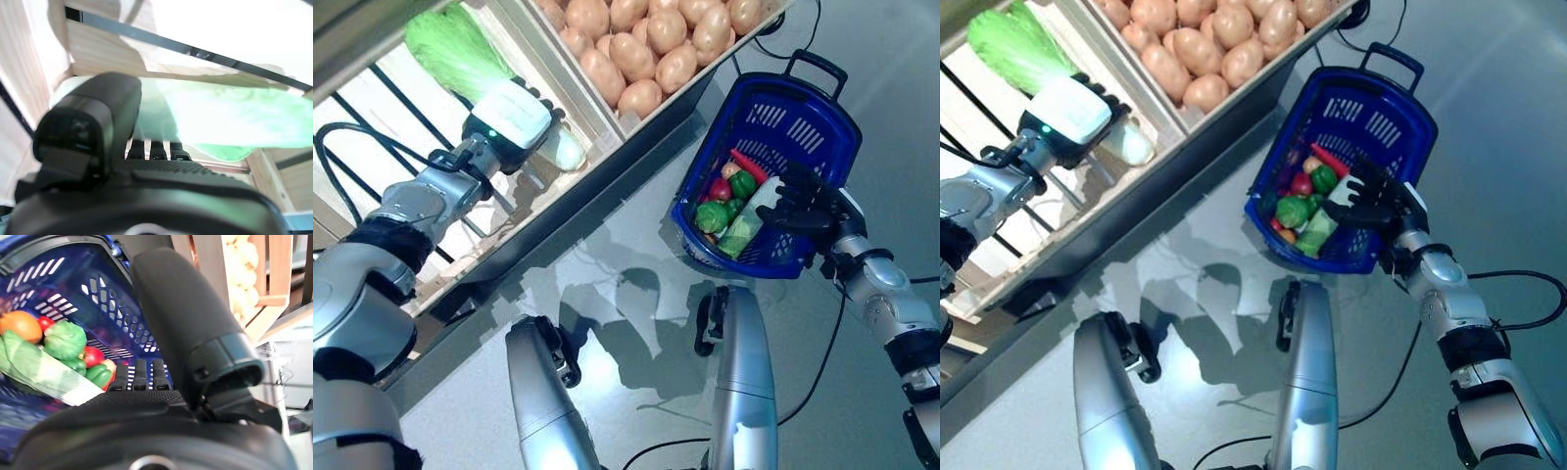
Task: Put vegetables into the basket
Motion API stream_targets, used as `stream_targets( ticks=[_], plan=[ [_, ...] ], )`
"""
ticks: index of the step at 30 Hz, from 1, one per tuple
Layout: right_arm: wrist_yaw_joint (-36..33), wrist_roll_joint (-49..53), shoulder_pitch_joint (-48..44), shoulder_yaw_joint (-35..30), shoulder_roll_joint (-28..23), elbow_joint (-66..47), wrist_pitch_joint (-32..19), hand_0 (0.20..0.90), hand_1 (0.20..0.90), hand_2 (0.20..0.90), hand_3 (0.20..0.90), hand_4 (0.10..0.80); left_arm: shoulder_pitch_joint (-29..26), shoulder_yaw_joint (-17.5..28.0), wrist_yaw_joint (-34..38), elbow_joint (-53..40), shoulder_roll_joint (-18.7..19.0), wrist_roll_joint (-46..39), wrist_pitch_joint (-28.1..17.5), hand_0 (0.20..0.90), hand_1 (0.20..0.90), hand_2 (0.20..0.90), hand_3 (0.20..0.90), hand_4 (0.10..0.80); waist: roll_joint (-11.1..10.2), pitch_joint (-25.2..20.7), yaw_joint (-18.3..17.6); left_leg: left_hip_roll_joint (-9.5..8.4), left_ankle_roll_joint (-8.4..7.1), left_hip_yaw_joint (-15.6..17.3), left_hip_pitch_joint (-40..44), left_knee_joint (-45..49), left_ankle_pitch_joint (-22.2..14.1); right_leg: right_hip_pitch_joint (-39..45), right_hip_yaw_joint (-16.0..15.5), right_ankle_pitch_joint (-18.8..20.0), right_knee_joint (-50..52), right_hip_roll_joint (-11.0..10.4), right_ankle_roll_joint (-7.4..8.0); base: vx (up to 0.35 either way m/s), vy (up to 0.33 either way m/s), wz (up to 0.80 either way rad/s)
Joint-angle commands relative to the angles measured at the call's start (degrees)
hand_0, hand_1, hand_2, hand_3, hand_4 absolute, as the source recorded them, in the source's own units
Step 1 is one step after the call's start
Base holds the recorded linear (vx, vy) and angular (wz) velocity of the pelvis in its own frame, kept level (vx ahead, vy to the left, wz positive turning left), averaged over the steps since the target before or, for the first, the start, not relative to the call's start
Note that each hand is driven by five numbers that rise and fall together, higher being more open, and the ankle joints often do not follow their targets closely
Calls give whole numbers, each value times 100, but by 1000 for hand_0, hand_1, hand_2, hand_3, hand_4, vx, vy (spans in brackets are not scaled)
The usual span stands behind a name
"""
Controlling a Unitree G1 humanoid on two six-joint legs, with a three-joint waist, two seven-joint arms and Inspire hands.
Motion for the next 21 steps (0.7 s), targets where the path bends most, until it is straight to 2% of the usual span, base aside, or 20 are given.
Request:
stream_targets(
  ticks=[1, 8, 11, 13, 14, 15, 21],
  plan=[
    [-49, 293, -175, -887, -128, -258, -655, 900, 900, 900, 900, 800, 106, -164, -515, 638, 262, -149, 271, 900, 900, 900, 900, 800, -76, 95, -101, 153, -189, -223, -371, -8, -349, -26, 123, 131, -99, -429, 202, 2, -17, 5],
    [-134, 246, -57, -1033, -165, -417, -779, 900, 900, 900, 900, 800, 91, -195, -739, 790, 350, -352, 301, 900, 900, 900, 900, 800, -65, 200, -102, 101, -192, -390, -925, 372, -428, -566, 309, 45, 288, -352, 199, -23, 3, 5],
    [-231, 220, -4, -1079, -122, -521, -807, 900, 900, 900, 900, 800, 174, -165, -873, 796, 303, -354, 406, 900, 900, 900, 900, 800, -84, 235, -95, 70, -153, -418, -1018, 458, -467, -676, 342, 39, 358, -333, 191, -7, -9, 2],
    [-315, 253, 47, -1118, -103, -571, -828, 900, 900, 900, 900, 800, 299, -71, -825, 804, 306, -299, 311, 900, 900, 900, 900, 800, -91, 223, -88, 50, -124, -404, -1004, 474, -469, -673, 325, 43, 384, -342, 196, 32, -10, 5],
    [-298, 265, 81, -1153, -96, -588, -806, 900, 900, 900, 900, 800, 339, -28, -805, 823, 307, -312, 185, 441, 441, 441, 441, 494, -92, 199, -93, 63, -119, -405, -987, 480, -461, -663, 311, 23, 408, -356, 183, 41, -1, 2],
    [-295, 260, 94, -1161, -90, -597, -803, 900, 900, 900, 900, 800, 349, -20, -810, 820, 308, -317, 170, 300, 300, 300, 300, 400, -90, 192, -94, 62, -119, -403, -983, 480, -461, -659, 309, 21, 410, -356, 182, 59, -1, -1],
    [-267, 60, 288, -1302, 85, -737, -694, 900, 900, 900, 900, 800, 567, 245, -607, 619, 350, -558, -184, 300, 300, 300, 300, 400, -37, -12, -101, 103, -60, -294, -713, 323, -415, -399, 228, 37, 284, -437, 184, 80, 23, -4]
  ],
)
